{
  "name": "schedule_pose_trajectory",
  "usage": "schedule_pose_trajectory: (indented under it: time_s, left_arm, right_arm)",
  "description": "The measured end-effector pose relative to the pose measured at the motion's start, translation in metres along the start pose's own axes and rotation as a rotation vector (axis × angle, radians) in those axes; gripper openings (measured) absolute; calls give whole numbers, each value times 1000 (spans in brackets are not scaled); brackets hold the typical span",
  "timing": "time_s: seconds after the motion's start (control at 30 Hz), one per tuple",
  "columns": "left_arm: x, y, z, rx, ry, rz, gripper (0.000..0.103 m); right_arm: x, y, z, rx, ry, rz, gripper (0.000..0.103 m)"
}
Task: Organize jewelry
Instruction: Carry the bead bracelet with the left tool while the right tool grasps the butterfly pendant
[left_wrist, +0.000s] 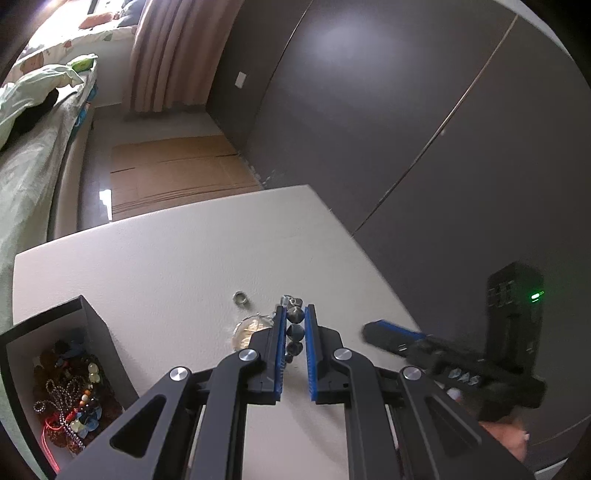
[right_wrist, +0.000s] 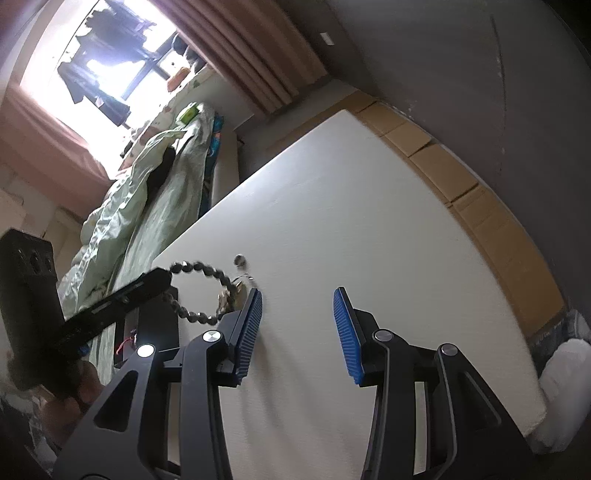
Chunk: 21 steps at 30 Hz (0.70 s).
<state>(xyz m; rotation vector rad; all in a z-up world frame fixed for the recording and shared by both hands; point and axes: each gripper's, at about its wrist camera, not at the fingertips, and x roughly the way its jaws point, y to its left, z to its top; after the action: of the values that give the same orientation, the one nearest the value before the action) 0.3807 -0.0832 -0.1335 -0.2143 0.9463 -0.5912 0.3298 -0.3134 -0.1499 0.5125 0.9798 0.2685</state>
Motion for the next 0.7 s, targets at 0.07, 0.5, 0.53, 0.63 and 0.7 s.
schedule_pose_trajectory:
  time_s: [0.07,0.5,0.53,0.63,0.7]
  left_arm:
    - [-8,-1,2,-5,-13,-17,8]
    - [-58,16,4,-35,-106,2,8]
    - [-60,18,5,-40,-109,5,8]
    - [-68,23,5,-54,-123,14,8]
    - [-73,27,4,-62,-131,18,8]
  right_arm:
    - [3,6,0,-18,4,8,41]
    - [21,47,-6,-180,30,-36,42]
    - [22,51,-7,-202,30,-48,42]
    - [30,66,-11,-277,36,-73,42]
    - [38,75,-14,-332,51,-86,42]
